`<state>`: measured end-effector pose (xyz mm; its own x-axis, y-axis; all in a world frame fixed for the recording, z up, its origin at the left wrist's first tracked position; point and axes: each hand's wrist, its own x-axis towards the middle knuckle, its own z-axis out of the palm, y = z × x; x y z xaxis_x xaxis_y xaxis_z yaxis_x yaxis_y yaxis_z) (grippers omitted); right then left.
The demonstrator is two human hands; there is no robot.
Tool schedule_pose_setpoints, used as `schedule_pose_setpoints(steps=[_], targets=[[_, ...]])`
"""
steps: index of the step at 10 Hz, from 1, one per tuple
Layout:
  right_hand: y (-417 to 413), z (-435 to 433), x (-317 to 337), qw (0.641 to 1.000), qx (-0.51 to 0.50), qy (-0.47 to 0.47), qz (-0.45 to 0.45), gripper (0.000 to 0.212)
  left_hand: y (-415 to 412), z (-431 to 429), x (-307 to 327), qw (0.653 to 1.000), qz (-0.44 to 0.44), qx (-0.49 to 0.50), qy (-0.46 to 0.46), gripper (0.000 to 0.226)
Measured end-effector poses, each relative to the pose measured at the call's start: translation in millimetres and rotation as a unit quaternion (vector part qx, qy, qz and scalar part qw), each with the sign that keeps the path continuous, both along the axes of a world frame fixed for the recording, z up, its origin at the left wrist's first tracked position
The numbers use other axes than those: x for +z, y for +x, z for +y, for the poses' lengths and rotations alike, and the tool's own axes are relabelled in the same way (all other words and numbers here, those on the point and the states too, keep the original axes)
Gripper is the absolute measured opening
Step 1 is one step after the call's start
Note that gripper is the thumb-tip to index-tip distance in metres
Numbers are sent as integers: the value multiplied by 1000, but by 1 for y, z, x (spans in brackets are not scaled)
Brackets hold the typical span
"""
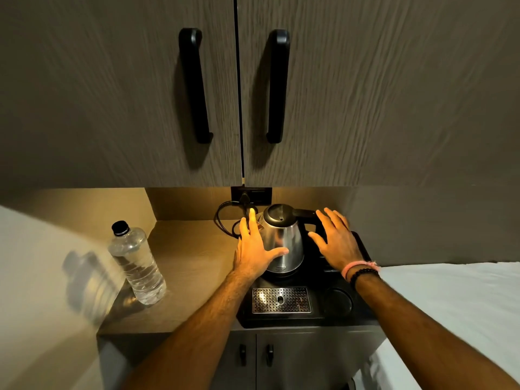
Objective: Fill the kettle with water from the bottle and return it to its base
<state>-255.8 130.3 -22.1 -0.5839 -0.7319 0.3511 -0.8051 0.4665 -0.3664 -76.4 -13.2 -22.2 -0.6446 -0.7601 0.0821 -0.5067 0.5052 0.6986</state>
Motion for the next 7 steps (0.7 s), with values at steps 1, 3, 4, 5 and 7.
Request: schedule_pose_setpoints(steps=[1, 3, 4, 5, 7], targets=[[1, -1, 3, 999, -4, 24, 33, 63, 1, 0, 5, 999, -11, 4, -34, 135], [7, 2, 5, 988, -58, 85, 115, 71, 11, -1, 14, 992, -40, -2, -121, 122], [11, 5, 8, 981, -73, 100, 150, 72, 20, -3, 18, 982, -83, -9, -169, 110], [10, 3, 16, 975, -78, 136, 157, 78, 29, -5, 23, 976, -124, -20, -176, 101], [45, 19, 7, 980, -55, 136, 135, 93, 47, 9, 30, 973, -122, -22, -196, 98]])
